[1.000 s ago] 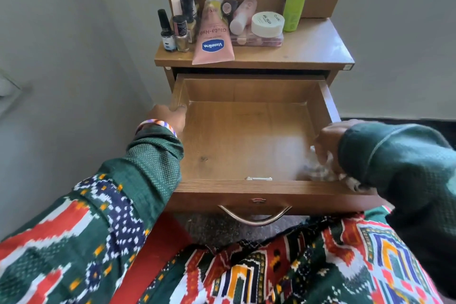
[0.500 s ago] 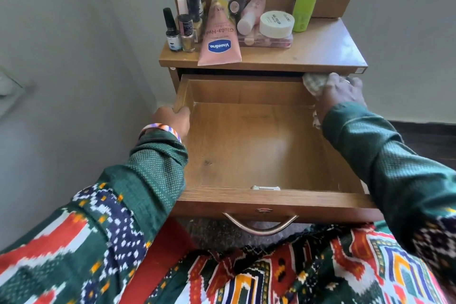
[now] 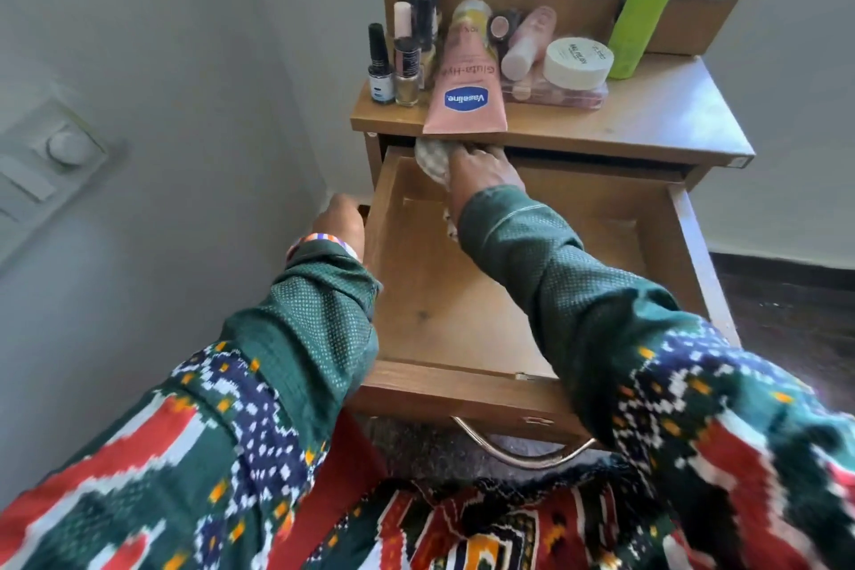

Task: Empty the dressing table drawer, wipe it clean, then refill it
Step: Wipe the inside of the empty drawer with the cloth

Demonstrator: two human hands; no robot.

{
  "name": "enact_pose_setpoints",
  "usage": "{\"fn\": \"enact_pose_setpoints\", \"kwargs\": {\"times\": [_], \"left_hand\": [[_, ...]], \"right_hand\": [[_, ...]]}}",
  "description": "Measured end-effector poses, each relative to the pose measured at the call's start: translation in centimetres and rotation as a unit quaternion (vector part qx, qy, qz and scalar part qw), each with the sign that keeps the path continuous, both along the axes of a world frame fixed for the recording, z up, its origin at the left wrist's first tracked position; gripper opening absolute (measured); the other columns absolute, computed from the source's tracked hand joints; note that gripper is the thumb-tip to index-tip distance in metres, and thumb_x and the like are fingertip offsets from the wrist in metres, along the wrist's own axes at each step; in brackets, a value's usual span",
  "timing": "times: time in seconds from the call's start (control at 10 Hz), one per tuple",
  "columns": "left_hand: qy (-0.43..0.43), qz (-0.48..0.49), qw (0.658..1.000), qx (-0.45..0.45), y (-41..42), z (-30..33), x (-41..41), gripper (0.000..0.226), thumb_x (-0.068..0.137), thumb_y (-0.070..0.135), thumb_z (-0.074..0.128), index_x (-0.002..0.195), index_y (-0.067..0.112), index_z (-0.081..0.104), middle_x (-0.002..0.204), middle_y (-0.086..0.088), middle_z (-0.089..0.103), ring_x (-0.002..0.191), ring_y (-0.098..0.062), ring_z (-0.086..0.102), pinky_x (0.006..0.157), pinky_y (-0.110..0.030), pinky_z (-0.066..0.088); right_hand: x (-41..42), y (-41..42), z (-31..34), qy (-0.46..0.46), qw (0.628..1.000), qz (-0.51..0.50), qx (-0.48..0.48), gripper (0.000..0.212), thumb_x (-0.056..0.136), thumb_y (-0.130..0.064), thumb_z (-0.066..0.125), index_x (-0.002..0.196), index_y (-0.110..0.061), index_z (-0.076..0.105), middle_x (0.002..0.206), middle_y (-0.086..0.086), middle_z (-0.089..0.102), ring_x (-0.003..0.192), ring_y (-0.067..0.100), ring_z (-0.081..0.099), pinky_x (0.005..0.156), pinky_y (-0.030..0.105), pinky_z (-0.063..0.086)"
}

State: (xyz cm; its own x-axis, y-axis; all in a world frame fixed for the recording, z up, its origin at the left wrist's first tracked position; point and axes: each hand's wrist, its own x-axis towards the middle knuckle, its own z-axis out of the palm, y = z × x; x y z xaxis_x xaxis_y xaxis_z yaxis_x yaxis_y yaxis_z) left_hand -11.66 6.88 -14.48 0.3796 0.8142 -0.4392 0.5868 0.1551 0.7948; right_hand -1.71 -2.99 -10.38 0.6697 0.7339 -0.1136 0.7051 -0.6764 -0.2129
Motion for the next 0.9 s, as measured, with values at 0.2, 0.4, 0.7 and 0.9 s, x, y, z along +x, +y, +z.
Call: {"fn": "enact_pose_setpoints", "kwargs": {"times": [0.2,0.4,0.7,0.9], "left_hand": [[-0.081,-0.041,0.98,-0.176,0.6,1.0,-1.6,0.04,0.096,0.028,0.026,0.064,0.011,0.044,0.027,0.003,0.05,0.036,-0.016,0.043,0.044,-0.019,0.028],[-0.05,-0.114,0.949,-0.289,3.1,1.9,-4.7,0.067,0.094,0.055,0.015,0.087,0.007,0.062,0.079,-0.007,0.069,0.079,-0.021,0.058,0.071,-0.032,0.042],[0.03,-0.182,0.965,-0.188,2.2,3.6,-4.8,0.059,0.095,0.051,0.028,0.127,0.007,0.05,0.125,-0.009,0.057,0.102,-0.019,0.054,0.094,-0.033,0.038],[0.048,-0.2,0.978,-0.039,0.9,4.6,-3.5,0.049,0.095,0.039,0.043,0.125,0.002,0.053,0.121,-0.012,0.06,0.109,-0.024,0.058,0.094,-0.035,0.042]], "right_hand": [[-0.8,2.8,0.2,0.056,0.998,0.026,0.03,0.047,0.089,-0.006,0.052,0.135,-0.009,0.04,0.135,0.017,0.05,0.13,0.03,0.041,0.103,0.033,0.036],[-0.4,1.8,1.6,0.1,0.985,0.141,0.015,0.044,0.095,-0.014,0.046,0.138,-0.017,0.042,0.14,0.007,0.047,0.128,0.021,0.046,0.099,0.023,0.035],[-6.9,-3.3,1.2,0.285,0.895,0.344,-0.017,0.048,0.092,-0.008,0.052,0.138,-0.022,0.045,0.139,-0.007,0.049,0.123,0.0,0.045,0.104,0.009,0.033],[-6.3,-5.5,1.4,0.326,0.888,0.322,-0.027,0.043,0.088,-0.021,0.055,0.124,-0.043,0.055,0.125,-0.001,0.063,0.098,0.012,0.066,0.083,0.024,0.055]]}}
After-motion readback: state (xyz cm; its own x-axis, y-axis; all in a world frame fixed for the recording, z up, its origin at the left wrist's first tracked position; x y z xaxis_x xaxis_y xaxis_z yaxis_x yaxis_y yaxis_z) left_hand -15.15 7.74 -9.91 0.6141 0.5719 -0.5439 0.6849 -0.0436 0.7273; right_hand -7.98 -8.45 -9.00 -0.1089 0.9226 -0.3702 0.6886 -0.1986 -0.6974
